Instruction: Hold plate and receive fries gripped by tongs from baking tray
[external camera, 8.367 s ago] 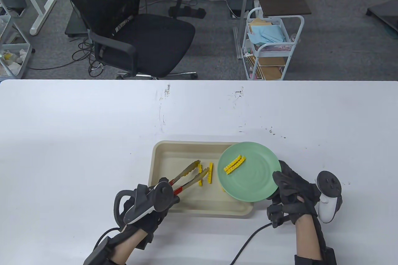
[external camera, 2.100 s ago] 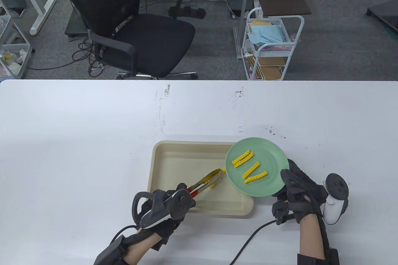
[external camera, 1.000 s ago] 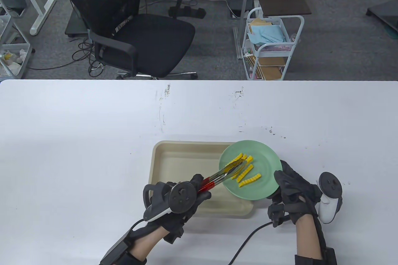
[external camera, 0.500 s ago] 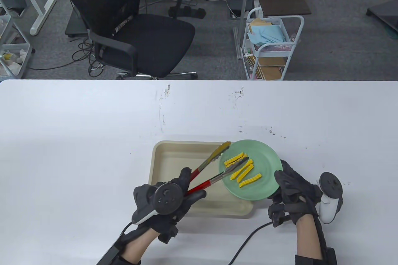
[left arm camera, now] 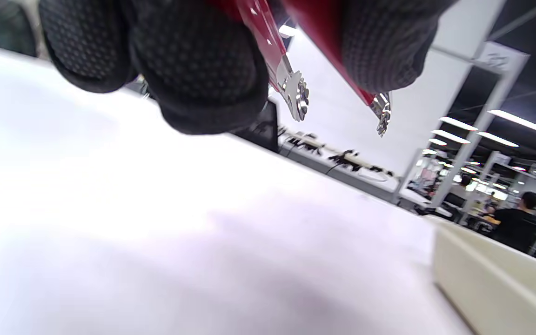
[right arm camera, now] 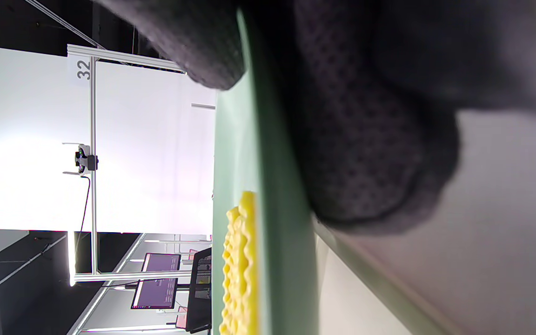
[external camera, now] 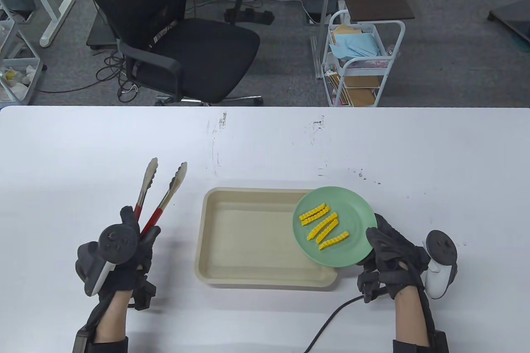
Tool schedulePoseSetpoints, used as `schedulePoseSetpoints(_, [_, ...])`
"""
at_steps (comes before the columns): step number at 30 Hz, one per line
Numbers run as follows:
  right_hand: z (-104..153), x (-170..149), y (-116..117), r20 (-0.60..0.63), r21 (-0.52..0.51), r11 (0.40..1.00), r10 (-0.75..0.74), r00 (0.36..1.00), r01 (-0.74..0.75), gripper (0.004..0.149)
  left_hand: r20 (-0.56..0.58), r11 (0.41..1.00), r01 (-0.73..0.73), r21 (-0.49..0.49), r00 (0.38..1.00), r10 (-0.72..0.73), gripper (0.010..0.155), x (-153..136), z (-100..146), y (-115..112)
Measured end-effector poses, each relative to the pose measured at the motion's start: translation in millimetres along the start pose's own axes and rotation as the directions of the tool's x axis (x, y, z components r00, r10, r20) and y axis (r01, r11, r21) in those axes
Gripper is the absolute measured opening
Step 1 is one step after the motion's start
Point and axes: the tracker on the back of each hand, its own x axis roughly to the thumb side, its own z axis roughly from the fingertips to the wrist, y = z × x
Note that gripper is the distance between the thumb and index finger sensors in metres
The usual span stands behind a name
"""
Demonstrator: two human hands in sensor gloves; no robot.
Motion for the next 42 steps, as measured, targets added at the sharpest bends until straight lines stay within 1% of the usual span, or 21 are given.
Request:
schedulePoseSetpoints(1, [0,0,0,0.001,0.002,1.0,0.001,1.0,-0.001,0.054,-0.023,0.999,-0.024,-0.035,0.999,0.023,0.082,-7,-4,-5])
schedulePoseSetpoints(3, [0,0,0,0.003,0.003,1.0,0.003,1.0,-0.003,0.054,-0.05,0.998,-0.013,-0.064,0.999,0.01,0.082,-11,-7,-11])
schedulePoseSetpoints(6, [0,0,0,0.002,0.007,1.0,0.004,1.0,-0.004,0.054,-0.061,0.995,0.044,-0.091,0.997,-0.049,0.082,-9,-11,-19])
schedulePoseSetpoints(9, [0,-1,0,-0.002,0.01,1.0,0.004,1.0,-0.003,0.054,-0.067,0.992,0.049,-0.114,0.996,-0.057,0.083,-5,-13,-27])
schedulePoseSetpoints(12, [0,-1,0,-0.005,0.013,1.0,0.0,1.0,0.0,0.054,-0.077,0.986,0.087,-0.143,0.992,-0.099,0.083,-3,-15,-32])
schedulePoseSetpoints(16, [0,-1,0,-0.006,0.011,1.0,-0.006,1.0,0.006,0.054,-0.072,0.983,0.096,-0.158,0.992,-0.108,0.082,-3,-16,-33])
schedulePoseSetpoints(22, [0,-1,0,-0.009,0.009,1.0,-0.013,1.0,0.013,0.054,-0.11,0.961,0.176,-0.213,0.973,-0.203,0.081,-4,-19,-38])
schedulePoseSetpoints(27, [0,-1,-2,-0.006,0.002,1.0,-0.019,1.0,0.019,0.054,-0.117,0.94,0.258,-0.224,0.95,-0.289,0.079,-2,-20,-43])
schedulePoseSetpoints(29, [0,-1,-4,-0.006,-0.004,1.0,-0.024,1.0,0.024,0.054,-0.116,0.937,0.264,-0.229,0.948,-0.295,0.079,-1,-20,-44])
schedulePoseSetpoints(38, [0,-2,-23,-0.003,-0.078,0.994,-0.08,0.997,0.08,0.054,-0.119,0.928,0.276,-0.249,0.943,-0.312,0.078,0,-20,-45])
schedulePoseSetpoints(40, [1,-3,-30,0.006,-0.125,0.987,-0.101,0.995,0.101,0.054,-0.125,0.93,0.26,-0.26,0.946,-0.299,0.08,-1,-20,-44])
schedulePoseSetpoints(42, [3,-3,-36,0.011,-0.18,0.978,-0.11,0.994,0.11,0.055,-0.132,0.943,0.211,-0.258,0.959,-0.251,0.084,-4,-19,-40])
